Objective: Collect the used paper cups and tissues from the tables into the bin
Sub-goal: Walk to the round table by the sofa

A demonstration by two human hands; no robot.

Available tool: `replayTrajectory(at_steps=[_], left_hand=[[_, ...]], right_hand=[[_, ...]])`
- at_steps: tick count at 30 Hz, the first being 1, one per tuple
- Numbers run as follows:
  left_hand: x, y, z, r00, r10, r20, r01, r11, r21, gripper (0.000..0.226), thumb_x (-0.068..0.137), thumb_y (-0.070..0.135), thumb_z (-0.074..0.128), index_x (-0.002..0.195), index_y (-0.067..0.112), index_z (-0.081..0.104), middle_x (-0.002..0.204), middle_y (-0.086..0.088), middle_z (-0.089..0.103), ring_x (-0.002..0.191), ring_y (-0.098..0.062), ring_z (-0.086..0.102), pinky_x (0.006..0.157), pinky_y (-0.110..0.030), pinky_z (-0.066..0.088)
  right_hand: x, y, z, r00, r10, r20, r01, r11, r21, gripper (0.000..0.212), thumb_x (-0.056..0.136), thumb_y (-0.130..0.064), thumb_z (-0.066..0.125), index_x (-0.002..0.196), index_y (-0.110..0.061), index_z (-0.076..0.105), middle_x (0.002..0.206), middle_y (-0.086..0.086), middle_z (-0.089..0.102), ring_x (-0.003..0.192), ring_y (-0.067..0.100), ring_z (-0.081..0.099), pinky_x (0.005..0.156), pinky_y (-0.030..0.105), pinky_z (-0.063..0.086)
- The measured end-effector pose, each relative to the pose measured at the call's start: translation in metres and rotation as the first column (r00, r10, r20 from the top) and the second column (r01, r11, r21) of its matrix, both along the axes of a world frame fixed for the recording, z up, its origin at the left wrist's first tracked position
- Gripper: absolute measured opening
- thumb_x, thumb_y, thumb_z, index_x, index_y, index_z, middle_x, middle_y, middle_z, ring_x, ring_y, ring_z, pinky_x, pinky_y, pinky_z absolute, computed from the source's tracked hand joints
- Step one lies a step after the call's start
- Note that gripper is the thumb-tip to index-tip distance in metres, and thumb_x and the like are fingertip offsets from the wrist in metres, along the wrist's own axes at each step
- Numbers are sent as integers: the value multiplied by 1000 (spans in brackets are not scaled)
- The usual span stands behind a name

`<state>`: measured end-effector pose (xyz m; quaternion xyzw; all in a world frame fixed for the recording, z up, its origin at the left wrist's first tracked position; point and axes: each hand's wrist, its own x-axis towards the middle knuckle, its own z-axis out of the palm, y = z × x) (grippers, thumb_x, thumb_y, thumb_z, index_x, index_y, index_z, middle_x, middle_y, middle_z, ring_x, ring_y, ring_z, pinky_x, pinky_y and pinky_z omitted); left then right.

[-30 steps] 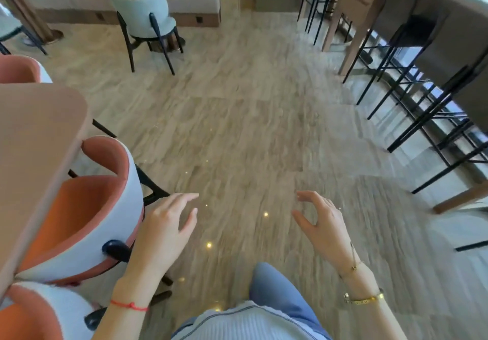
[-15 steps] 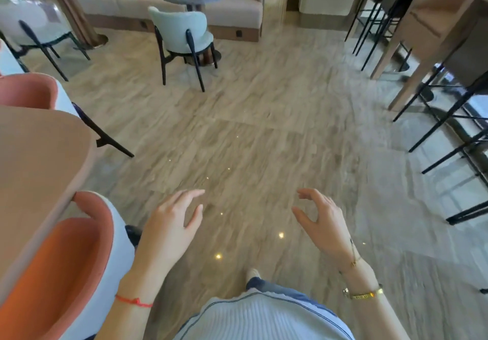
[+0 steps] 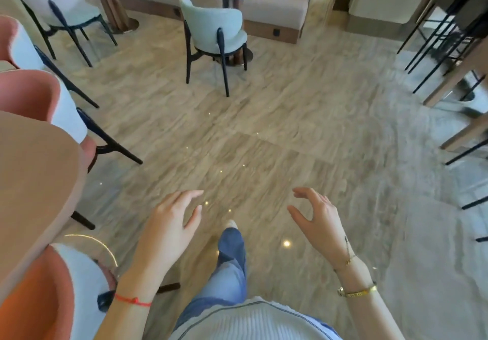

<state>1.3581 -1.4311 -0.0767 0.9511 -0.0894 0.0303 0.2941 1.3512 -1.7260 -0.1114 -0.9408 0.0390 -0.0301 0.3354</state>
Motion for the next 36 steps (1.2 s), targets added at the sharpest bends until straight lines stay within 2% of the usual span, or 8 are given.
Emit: replayTrajectory(at_steps=[4,8,10,14,21,26,32,36], left_hand=[[105,3,2,999,30,32,-30,999,-15,27,88,17,65,115,18,66,109,4,68,94,-16,66,77,-36,55],[216,8,12,997,49,64,-50,999,11,27,89,17,64,116,19,66,109,5,67,96,-13,65,79,-22,48],[267,9,17,997,51,65,-52,998,17,27,90,20,63,117,21,65,111,8,66,99,-11,63,80,-19,45],[359,9,26,997,58,58,-60,998,37,27,91,22,61,117,22,64,113,8,66,100,-13,63,82,-28,51],[504,11,19,998,67,4,-68,995,68,28,91,22,62,119,21,63,115,8,66,102,-15,64,83,-34,54],[621,3,11,994,111,-5,-111,991,79,29,92,25,59,121,23,62,117,8,65,102,-12,64,81,-25,52],[787,-14,22,990,138,15,-139,989,54,30,91,23,61,121,23,62,111,8,65,93,-13,64,76,-34,56],[885,-24,28,985,171,30,-172,984,43,29,88,21,64,117,24,64,107,10,65,89,-12,64,71,-22,48]], right_hand=[[106,3,3,1000,22,-4,-22,1000,3,36,86,-28,67,119,-19,59,112,-8,63,110,14,54,91,16,33],[222,7,18,999,38,34,-38,999,-1,36,85,-28,68,119,-20,59,112,-9,63,108,13,53,90,17,33],[275,8,24,998,33,54,-34,999,6,35,85,-27,68,118,-21,59,111,-10,63,107,13,54,90,18,34],[366,8,25,998,22,60,-23,1000,17,34,84,-25,70,116,-18,60,108,-7,65,104,17,56,91,21,36],[517,7,5,999,40,15,-41,998,41,36,85,-31,67,119,-25,57,109,-15,61,108,11,53,88,19,34],[645,-1,-5,997,73,14,-74,997,35,36,84,-32,67,119,-26,57,109,-14,62,107,12,54,88,19,34],[829,-21,18,990,121,72,-122,993,10,37,85,-30,68,120,-25,57,110,-11,63,106,10,53,86,15,32],[935,-31,28,988,126,93,-128,992,10,35,85,-32,67,118,-25,57,109,-14,62,106,9,52,86,17,34]])
